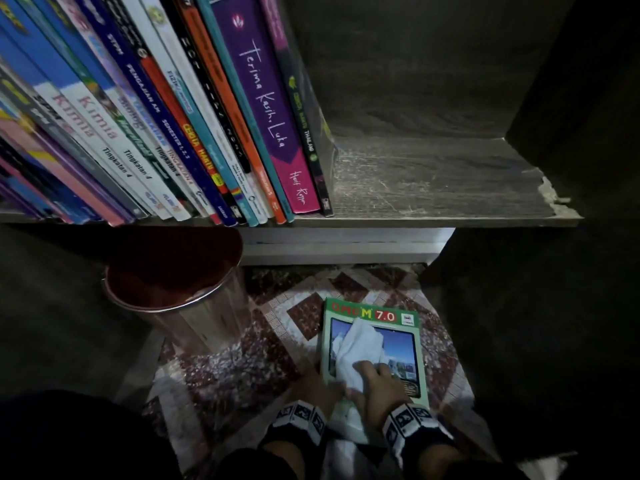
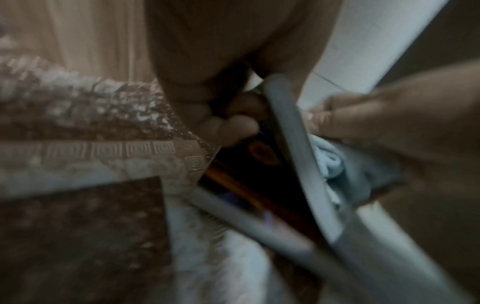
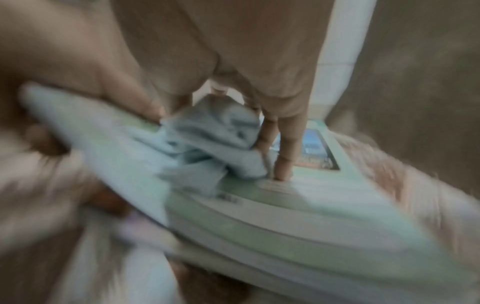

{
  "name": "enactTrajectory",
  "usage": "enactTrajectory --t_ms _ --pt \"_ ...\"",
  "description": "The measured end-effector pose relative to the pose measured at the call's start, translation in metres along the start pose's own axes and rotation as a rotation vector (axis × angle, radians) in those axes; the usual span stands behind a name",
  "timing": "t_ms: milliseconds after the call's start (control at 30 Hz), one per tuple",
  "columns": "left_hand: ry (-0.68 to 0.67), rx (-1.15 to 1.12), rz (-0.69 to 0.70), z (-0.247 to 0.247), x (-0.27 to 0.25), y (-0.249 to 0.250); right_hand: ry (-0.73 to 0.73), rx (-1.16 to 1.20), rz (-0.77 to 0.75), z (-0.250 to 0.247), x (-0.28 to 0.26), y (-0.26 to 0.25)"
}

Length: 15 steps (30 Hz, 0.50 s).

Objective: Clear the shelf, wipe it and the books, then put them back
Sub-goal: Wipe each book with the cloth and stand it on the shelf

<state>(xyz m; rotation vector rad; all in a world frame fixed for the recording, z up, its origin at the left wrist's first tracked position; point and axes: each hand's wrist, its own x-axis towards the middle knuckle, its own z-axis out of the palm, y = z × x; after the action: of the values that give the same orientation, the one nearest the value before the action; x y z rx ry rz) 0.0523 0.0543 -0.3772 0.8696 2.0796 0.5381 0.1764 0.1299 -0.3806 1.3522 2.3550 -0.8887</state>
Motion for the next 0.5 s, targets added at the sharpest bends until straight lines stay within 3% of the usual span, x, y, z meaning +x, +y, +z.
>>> enactTrajectory --t_ms 233,500 --pt "-0.053 -0.015 0.146 -0.005 -0.013 0.023 0.206 0.707 0.131 0.002 -0.006 -0.005" --pt "0.007 -0.084 0.373 -0.064 -0.075 0.068 0.377 0.964 0.496 -0.042 -0.039 -0.003"
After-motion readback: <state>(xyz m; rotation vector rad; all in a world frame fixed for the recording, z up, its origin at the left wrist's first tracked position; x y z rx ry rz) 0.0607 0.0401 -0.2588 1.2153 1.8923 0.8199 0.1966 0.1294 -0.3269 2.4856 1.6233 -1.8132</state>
